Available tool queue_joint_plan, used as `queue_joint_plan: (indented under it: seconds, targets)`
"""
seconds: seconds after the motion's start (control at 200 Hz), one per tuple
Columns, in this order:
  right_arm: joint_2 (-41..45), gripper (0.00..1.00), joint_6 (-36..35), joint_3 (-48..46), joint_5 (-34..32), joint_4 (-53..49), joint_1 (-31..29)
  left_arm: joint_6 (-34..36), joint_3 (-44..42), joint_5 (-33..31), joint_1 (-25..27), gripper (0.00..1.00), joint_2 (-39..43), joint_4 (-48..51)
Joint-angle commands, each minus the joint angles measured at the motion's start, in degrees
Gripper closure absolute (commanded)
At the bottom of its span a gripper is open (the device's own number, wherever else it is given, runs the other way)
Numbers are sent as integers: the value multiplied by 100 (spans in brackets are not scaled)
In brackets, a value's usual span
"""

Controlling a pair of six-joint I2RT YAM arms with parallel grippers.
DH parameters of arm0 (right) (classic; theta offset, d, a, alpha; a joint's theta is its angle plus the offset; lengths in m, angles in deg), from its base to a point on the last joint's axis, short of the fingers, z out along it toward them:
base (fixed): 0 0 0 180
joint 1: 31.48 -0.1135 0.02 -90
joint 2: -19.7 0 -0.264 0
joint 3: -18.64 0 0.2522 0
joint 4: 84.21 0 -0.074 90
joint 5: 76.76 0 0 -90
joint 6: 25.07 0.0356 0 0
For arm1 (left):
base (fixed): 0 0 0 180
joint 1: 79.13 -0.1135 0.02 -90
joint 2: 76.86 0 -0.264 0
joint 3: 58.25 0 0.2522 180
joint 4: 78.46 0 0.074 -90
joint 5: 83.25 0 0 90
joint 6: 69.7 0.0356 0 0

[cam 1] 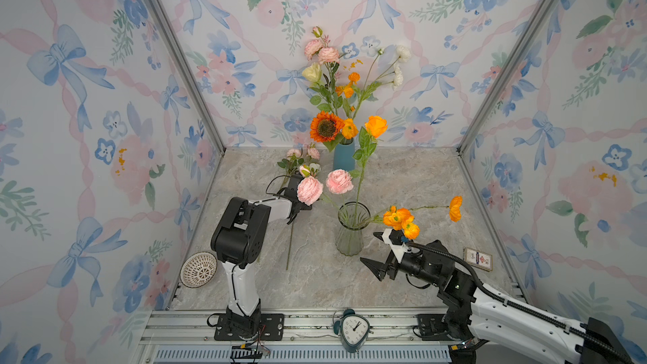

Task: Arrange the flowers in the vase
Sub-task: 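Lower the left gripper and close it on the white rose bud stem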

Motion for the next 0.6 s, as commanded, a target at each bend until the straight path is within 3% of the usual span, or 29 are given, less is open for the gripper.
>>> queue_joint_plan:
  seconds: [0.0, 0.06, 0.24, 0.595]
  targets:
    - [28, 3, 69, -90, 75, 135, 56, 70, -85, 154, -57, 73, -38, 128]
    - [20, 3, 57, -98, 72, 134, 55, 66, -156, 185, -57, 77, 4, 128]
    - [29, 3, 24, -84, 57, 79, 58, 105, -390, 302, -63, 100, 250, 124]
    - [30, 3, -15, -92, 38, 56, 60, -35, -1283, 47, -169, 100, 2078, 123]
